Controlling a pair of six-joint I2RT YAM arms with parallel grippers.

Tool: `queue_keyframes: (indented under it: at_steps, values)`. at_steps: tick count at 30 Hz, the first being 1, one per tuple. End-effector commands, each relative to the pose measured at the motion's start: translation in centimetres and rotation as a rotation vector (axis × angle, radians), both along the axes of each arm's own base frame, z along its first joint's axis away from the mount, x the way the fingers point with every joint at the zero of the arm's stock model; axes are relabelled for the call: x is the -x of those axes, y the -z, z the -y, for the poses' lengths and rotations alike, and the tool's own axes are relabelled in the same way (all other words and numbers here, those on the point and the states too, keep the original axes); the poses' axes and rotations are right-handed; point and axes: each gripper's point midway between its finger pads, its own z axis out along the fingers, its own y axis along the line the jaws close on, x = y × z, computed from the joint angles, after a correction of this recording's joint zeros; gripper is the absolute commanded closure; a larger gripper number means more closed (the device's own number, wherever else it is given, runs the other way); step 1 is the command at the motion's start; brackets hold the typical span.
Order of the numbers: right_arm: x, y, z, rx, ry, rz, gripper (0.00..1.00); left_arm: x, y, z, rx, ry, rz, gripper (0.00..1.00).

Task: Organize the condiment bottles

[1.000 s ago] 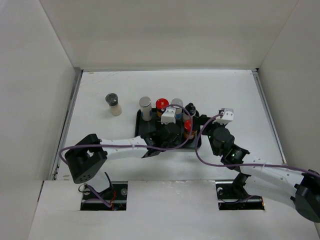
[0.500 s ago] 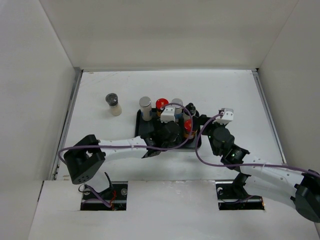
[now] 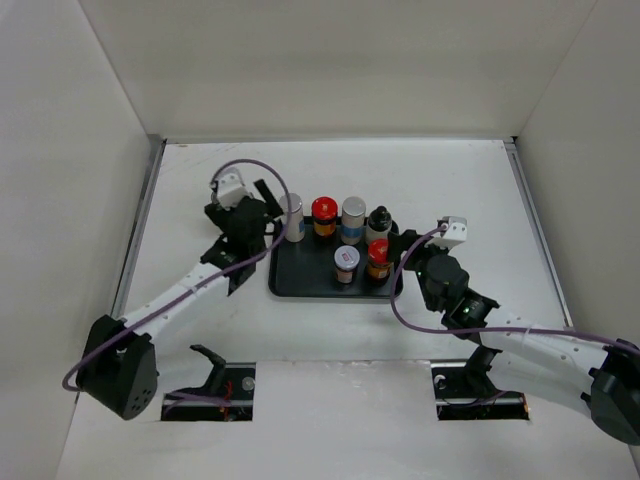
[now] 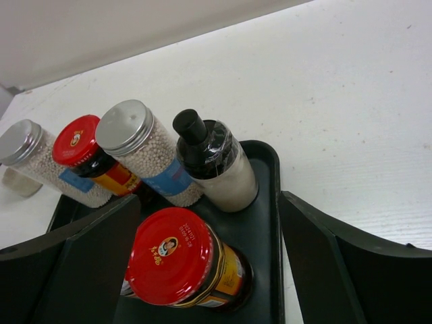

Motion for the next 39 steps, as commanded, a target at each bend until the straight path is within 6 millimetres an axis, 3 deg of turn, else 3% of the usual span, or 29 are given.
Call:
queue_keyframes:
  at_steps: [1, 3, 5, 11, 20, 22, 26, 30, 34, 39]
  values:
    - [-0.2, -1.6, -0.4, -0.047, -0.012, 0.044, 0.21, -1.9, 1.0, -5.0, 0.002, -0.068, -0.036, 0.10]
    - [0.0, -1.9, -0.5, -0.056, -0.023, 0.052, 0.30, -3.5, 2.2, -7.6, 0.011, -0.107, -0.073, 0.10]
    - [0.0, -1.6, -0.6, -0.052, -0.024, 0.047, 0.30, -4.9, 2.7, -8.5, 0.019, -0.119, -0.090, 0.10]
    - [0.1, -1.5, -1.7, -0.035, -0.054, 0.038, 0.14, -7.3, 3.4, -9.9, 0.012, -0.138, -0.122, 0.10]
    - [0.4, -1.9, -2.4, -0.044, -0.093, 0.051, 0.11, -9.7, 4.7, -12.2, 0.014, -0.168, -0.152, 0.14]
    - [0.4, -1.7, -2.6, -0.044, -0.100, 0.048, 0.11, -10.2, 5.1, -12.3, 0.012, -0.170, -0.165, 0.17]
    - [0.4, -1.9, -2.7, -0.045, -0.100, 0.052, 0.09, -10.6, 5.5, -12.3, 0.011, -0.176, -0.163, 0.39]
    - [0.3, -1.6, -2.8, -0.040, -0.105, 0.046, 0.09, -9.7, 4.2, -12.2, -0.005, -0.205, -0.128, 0.60]
    - [0.5, -2.0, -2.8, -0.048, -0.108, 0.058, 0.08, -6.8, 1.5, -12.1, -0.020, -0.234, -0.057, 0.64]
    - [0.5, -2.0, -2.6, -0.053, -0.105, 0.060, 0.08, -2.4, -0.1, -8.7, -0.016, -0.141, -0.018, 0.65]
